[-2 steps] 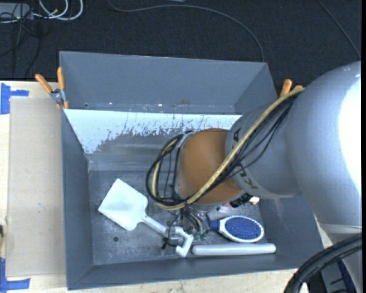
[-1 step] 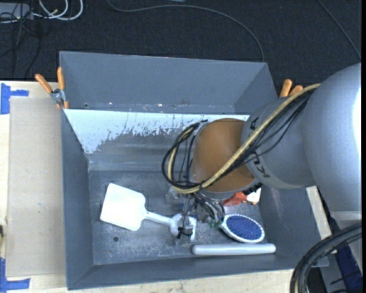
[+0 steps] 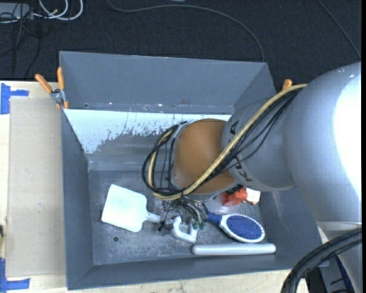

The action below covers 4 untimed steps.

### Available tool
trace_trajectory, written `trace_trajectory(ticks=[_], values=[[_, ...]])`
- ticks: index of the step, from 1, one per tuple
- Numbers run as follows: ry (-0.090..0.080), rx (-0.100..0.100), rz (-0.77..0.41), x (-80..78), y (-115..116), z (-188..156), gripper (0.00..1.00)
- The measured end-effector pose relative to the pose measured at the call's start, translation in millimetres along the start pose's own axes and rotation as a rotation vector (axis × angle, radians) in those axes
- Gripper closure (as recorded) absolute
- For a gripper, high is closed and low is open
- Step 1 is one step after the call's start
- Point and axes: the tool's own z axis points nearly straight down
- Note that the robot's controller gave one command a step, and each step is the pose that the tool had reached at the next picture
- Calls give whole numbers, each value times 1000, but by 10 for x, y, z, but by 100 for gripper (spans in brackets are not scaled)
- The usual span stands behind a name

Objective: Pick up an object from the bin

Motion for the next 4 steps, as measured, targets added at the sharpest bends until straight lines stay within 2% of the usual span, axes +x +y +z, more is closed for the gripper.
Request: trace_trajectory(ticks=[1,2,3,4], values=[[0,0,0,0,0,0,100],[4,-1,-358,354,118,12,100],[4,-1,-357,354,117,12,100],[11,-1,-367,239,266,-455,100]])
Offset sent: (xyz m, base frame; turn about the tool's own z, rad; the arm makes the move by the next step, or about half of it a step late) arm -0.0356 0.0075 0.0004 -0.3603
